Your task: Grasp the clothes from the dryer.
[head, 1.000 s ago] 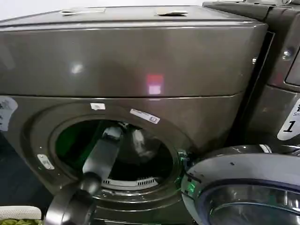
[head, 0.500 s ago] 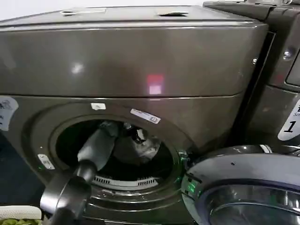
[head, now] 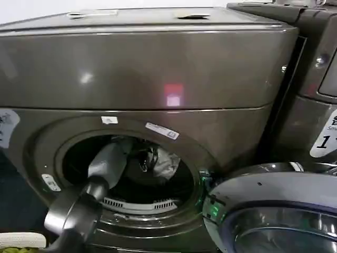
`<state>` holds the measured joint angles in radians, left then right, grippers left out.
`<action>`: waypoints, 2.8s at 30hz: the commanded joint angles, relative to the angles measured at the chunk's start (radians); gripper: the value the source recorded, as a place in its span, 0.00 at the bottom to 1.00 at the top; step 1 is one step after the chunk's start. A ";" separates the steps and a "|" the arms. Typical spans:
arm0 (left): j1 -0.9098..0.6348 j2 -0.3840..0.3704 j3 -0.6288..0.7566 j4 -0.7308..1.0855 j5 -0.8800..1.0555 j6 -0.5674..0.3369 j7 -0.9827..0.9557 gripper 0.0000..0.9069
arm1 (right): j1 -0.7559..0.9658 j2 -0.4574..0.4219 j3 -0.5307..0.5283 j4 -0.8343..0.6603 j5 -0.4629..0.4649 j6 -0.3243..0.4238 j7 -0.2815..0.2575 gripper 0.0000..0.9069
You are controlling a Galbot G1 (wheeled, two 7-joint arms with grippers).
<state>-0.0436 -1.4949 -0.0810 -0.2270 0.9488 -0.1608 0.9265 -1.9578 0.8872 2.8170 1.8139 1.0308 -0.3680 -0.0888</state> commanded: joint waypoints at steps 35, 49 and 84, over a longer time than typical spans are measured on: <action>0.292 -0.021 -0.338 -0.502 -0.746 -0.029 -0.720 0.00 | 0.072 0.002 -0.072 0.013 -0.046 0.031 -0.004 1.00; 0.494 -0.057 -0.392 -0.750 -0.935 -0.175 -0.988 0.00 | 0.059 0.007 -0.063 0.003 -0.067 0.105 -0.014 1.00; 0.550 -0.065 -0.371 -0.834 -0.938 -0.154 -0.979 0.00 | 0.039 0.006 -0.029 -0.011 -0.067 0.110 -0.022 1.00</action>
<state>0.5088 -1.5598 -0.4537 -1.0550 0.0232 -0.3231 -0.0504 -1.9162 0.8937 2.7832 1.8073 0.9716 -0.2561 -0.1088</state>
